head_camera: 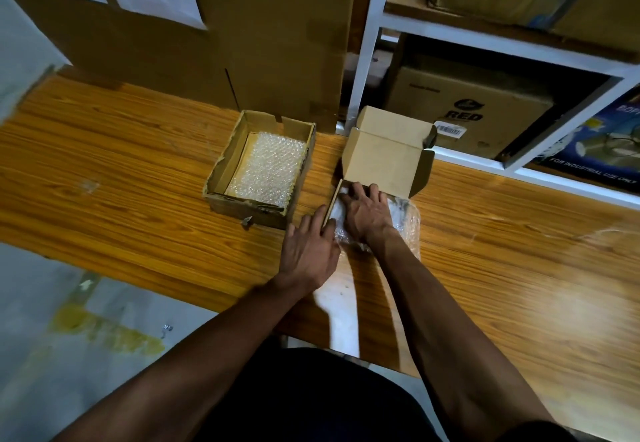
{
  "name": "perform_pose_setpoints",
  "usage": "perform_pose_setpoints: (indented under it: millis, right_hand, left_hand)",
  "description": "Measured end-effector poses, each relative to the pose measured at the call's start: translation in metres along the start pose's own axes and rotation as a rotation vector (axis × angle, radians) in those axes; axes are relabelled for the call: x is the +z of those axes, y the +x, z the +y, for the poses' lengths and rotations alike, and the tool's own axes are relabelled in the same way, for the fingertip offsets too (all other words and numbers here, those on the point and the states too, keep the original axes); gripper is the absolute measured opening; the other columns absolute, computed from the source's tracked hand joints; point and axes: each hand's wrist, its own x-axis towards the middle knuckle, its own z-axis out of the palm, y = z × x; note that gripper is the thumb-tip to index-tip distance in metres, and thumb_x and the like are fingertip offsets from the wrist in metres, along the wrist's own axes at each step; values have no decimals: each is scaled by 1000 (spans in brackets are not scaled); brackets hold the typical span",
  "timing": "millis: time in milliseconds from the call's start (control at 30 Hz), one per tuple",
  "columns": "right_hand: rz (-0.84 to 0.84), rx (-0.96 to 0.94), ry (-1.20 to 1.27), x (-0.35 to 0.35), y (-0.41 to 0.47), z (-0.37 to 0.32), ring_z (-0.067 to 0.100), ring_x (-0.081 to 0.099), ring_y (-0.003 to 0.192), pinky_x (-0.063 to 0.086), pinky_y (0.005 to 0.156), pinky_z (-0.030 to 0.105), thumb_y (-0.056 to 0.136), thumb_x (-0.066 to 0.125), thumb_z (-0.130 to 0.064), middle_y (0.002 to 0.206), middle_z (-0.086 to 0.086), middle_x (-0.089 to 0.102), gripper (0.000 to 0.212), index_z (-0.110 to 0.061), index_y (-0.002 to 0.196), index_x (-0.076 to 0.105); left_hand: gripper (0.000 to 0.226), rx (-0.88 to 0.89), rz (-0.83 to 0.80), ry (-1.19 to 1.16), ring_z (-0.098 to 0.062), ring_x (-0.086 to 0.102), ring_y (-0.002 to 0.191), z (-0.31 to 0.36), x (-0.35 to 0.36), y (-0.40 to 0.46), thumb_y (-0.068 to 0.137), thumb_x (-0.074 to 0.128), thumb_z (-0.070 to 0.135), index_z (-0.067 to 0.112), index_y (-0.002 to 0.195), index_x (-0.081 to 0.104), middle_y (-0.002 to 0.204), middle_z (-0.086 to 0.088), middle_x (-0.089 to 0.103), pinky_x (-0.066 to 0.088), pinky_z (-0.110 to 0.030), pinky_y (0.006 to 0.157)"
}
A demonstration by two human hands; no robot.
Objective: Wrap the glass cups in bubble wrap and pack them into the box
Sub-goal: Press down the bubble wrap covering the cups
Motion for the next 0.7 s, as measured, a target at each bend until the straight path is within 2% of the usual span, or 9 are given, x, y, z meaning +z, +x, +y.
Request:
perform_pose_setpoints:
  millis: [133,333,500,567,633,700]
  right_hand:
    - [8,-2,-10,-2,0,-1,37,39,128,35,103,46,101,47,-39,151,9,38,55,-25,153,40]
    - [-11,11,-21,0,1,-4,36,40,126,36,102,46,96,54,-44,150,8,39,60,-26,152,43]
    - [27,12,13,4,-2,-1,36,41,122,37,100,46,97,49,-43,147,9,44,59,-24,152,43]
    - [52,23,75,6,-7,2,37,41,121,36,101,48,98,39,-45,145,12,46,60,-22,154,40]
    - [50,21,101,5,-11,3,38,41,124,35,103,49,97,31,-48,146,14,46,61,-22,152,38]
    - [55,6,105,2,-12,3,38,40,125,34,104,49,100,37,-44,145,14,45,53,-23,149,41]
  left_hand:
    - [56,-30,-28,1,-32,43,137,-2,-4,1,103,35,54,21,146,50,163,-11,36,39,-52,103]
    - [67,-171,-186,-137,-34,37,143,17,-8,13,92,55,61,19,144,52,160,-12,34,38,-53,109]
    - [64,-125,-164,-97,-34,39,144,14,-15,19,91,56,60,21,142,57,166,-11,30,36,-55,111]
    - [69,-84,-111,-57,-34,42,141,12,-14,15,91,57,59,21,148,51,163,-11,33,40,-54,109]
    - [77,-72,-93,-56,-35,41,142,9,-13,16,91,56,59,23,156,37,164,-11,31,41,-54,109]
    - [80,-86,-138,-73,-36,33,148,6,-12,22,93,51,63,27,160,29,170,-9,22,35,-57,114]
